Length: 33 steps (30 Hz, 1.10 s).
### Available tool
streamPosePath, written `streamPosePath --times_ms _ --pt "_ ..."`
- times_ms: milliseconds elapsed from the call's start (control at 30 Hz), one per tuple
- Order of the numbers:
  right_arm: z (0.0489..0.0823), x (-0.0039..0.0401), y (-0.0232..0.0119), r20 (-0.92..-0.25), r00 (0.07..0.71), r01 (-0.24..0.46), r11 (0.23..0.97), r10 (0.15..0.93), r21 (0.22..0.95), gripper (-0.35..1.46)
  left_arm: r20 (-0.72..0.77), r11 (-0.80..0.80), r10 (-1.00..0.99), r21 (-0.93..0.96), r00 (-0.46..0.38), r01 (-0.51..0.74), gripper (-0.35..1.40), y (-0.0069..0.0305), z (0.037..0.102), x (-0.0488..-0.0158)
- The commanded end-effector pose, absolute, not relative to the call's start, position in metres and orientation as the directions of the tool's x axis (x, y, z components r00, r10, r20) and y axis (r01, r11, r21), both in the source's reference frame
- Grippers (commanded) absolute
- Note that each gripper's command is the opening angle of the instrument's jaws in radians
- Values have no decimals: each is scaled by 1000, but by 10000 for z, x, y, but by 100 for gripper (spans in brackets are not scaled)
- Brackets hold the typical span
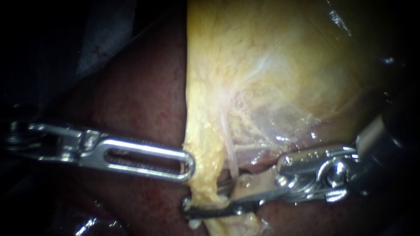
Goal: Going back second clip left tube
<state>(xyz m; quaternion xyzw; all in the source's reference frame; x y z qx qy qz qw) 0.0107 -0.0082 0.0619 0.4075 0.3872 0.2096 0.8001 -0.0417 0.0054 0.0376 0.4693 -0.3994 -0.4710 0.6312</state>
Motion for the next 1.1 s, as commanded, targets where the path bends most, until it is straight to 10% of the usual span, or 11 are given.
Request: streamPosePath --times_ms 33,300,600,1100 --pt "619 107 -82 -449 612 -20 580 651 814 -34 62 116 -969 969 237 219 -35 54 377 -418" --pt "619 107 -83 -449 612 -19 580 651 814 -28 63 116 -969 969 237 219 -35 54 377 -418" --pt "620 114 -80 -469 599 -32 604 650 796 44 63 116 -969 969 237 220 -35 54 377 -418" --pt "608 100 -71 -482 593 -26 614 645 789 49 63 116 -969 969 237 220 -35 55 378 -418"
